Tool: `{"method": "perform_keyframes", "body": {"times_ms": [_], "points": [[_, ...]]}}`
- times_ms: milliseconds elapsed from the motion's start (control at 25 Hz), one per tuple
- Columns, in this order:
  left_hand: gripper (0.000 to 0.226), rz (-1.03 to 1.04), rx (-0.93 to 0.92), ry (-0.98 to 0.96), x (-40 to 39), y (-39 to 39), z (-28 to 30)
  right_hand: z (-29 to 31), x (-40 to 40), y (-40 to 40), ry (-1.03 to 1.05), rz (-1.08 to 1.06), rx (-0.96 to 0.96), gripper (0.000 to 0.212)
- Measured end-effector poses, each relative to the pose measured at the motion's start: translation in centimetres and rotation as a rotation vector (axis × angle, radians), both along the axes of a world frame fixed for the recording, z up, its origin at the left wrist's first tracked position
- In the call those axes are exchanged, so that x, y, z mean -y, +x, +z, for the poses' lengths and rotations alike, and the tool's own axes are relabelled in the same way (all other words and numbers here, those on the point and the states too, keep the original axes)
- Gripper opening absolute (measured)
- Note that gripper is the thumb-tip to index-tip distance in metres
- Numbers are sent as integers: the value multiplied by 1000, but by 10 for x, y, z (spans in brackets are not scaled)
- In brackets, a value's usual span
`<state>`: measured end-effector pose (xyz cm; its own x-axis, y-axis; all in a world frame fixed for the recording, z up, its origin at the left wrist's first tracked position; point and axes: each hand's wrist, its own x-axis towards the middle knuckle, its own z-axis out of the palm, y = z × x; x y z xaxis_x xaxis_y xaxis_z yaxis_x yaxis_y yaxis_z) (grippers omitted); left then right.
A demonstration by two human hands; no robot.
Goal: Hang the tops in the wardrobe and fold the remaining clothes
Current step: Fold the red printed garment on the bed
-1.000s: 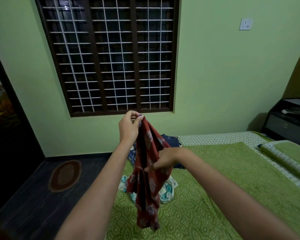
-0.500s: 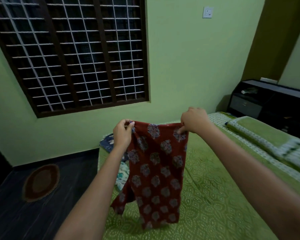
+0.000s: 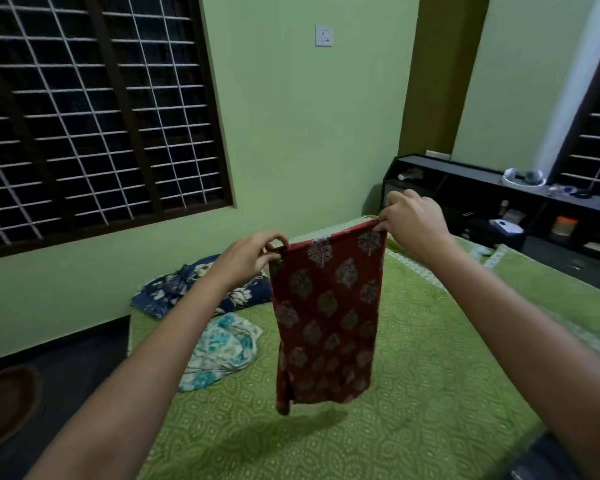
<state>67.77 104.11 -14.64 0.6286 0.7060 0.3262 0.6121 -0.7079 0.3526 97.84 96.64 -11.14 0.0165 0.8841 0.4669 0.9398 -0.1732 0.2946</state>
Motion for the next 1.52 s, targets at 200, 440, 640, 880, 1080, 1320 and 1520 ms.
{"method": "perform_keyframes", "body": {"times_ms": [200, 440, 640, 880, 1080, 1320, 1520], "points": [[28, -37, 57, 9, 62, 72, -8, -1, 61, 74, 6, 6, -3, 33], [30, -124, 129, -30, 133, 146, -19, -6, 122, 160, -9, 16, 23, 30], [12, 80, 109, -210, 160, 183, -20, 1, 157, 198, -332, 130, -25, 36], [9, 170, 130, -127, 170, 200, -19, -7, 187, 231, -257, 211, -175, 32], [8, 152, 25, -94, 162, 215, -30, -29, 174, 236, -382, 183, -93, 40], [6, 198, 125, -124, 119, 214, -34, -42, 115, 255, -384, 280, -532, 26], [25, 246, 96, -122, 1, 243, -50, -64, -15, 273, -125, 329, -948, 27]]}}
